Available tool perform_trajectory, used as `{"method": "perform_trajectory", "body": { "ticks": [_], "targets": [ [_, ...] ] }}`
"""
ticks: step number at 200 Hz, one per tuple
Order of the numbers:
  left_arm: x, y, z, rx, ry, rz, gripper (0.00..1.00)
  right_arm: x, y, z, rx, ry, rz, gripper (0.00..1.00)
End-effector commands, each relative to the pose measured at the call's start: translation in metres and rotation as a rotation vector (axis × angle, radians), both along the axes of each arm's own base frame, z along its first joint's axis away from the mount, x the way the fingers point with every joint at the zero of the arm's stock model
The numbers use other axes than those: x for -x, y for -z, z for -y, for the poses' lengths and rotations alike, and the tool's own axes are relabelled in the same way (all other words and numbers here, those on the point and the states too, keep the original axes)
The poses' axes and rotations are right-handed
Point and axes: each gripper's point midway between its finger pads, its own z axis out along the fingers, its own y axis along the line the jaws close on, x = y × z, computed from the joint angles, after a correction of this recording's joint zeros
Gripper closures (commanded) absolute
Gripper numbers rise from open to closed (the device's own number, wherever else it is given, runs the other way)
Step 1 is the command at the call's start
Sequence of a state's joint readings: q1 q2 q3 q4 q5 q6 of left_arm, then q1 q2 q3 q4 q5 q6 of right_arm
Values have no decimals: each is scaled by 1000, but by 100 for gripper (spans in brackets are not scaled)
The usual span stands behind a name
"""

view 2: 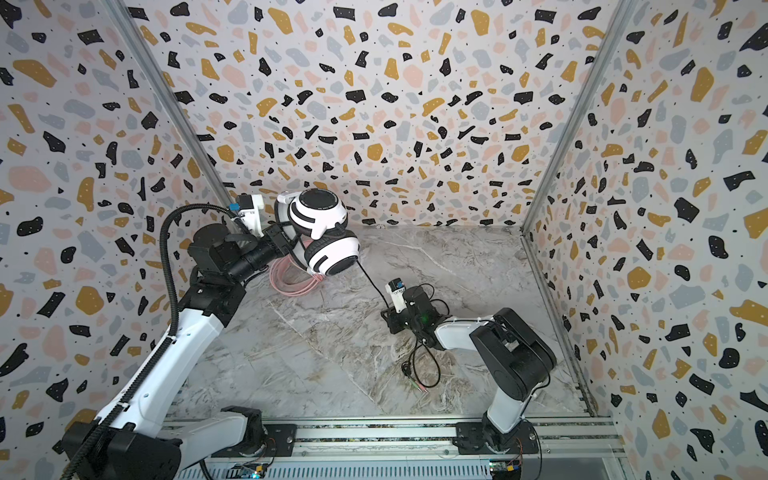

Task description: Wrap the headphones

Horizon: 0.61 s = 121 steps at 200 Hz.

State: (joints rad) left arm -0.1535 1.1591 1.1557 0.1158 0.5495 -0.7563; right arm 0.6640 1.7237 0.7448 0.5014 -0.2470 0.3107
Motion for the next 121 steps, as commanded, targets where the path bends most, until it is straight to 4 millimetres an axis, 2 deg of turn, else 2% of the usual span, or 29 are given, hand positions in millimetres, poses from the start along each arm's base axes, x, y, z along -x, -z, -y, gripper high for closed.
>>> {"method": "perform_trajectory", "body": {
  "ticks": [1,27,66,96,121],
  "targets": [
    [15,-53,3,76,38,91,100,-12,-19,-15,-54,-30,63,76],
    [15,-79,3,112,44,122,100,-3,-6,-14,-66,-45,40,76],
    [9,-108,5,194,65,142,100,16,7,-11,-104,-66,1,78],
    [3,-122,4,231,67,144,100,26,12,-6,-107,-65,-13,89],
    [-8,-126,-1,236,20,153,100,39,12,-4,-114,-76,-22,92]
  ]
}}
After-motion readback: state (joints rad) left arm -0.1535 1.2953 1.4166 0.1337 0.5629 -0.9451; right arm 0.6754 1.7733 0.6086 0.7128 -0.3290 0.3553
